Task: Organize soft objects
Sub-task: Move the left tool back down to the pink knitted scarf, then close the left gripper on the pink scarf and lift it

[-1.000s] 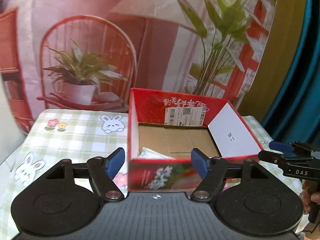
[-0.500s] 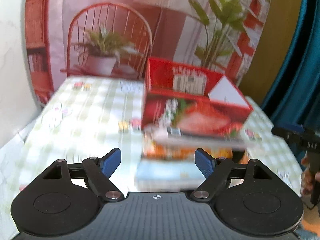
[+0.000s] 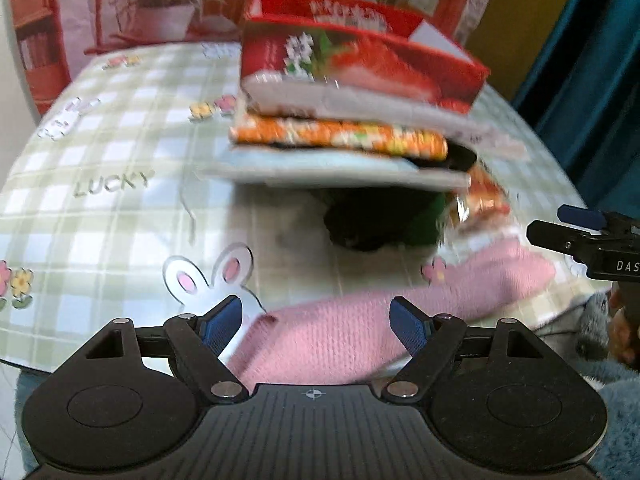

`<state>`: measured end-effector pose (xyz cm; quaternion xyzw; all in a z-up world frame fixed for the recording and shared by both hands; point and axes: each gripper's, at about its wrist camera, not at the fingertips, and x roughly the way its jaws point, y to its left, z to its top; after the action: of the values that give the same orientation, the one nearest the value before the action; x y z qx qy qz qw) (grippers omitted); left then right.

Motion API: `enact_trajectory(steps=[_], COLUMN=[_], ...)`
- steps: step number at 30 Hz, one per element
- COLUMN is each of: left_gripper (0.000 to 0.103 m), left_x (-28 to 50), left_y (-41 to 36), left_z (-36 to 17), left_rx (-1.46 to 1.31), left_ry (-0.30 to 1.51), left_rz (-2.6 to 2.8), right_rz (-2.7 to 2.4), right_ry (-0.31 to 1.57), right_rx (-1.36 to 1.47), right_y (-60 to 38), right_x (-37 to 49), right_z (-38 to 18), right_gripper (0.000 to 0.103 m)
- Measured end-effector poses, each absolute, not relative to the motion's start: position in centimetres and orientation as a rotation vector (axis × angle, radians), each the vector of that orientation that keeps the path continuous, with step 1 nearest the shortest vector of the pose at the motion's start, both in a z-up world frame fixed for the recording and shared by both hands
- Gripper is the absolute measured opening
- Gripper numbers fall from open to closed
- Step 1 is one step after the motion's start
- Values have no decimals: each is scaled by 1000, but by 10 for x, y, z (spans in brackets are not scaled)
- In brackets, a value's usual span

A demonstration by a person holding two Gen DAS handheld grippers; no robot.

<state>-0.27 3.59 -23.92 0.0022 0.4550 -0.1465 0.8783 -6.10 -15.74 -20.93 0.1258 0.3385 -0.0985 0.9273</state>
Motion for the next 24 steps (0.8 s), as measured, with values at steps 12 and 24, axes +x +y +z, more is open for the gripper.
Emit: enact_trajectory(steps=[12,24], left_gripper=[75,63], left_x=[10,34], left_y=[14,18], left_z=[-277,-286], left_rx=[82,37], left_ry=[1091,1069], left_rz=[-316,-301], right_rz=[-189,-168], right_ry=[853,959], right_rx=[239,288], right_y=[-144,-148], right_x=[-54,-39], right_z=[-239,-258], right_gripper=[100,90])
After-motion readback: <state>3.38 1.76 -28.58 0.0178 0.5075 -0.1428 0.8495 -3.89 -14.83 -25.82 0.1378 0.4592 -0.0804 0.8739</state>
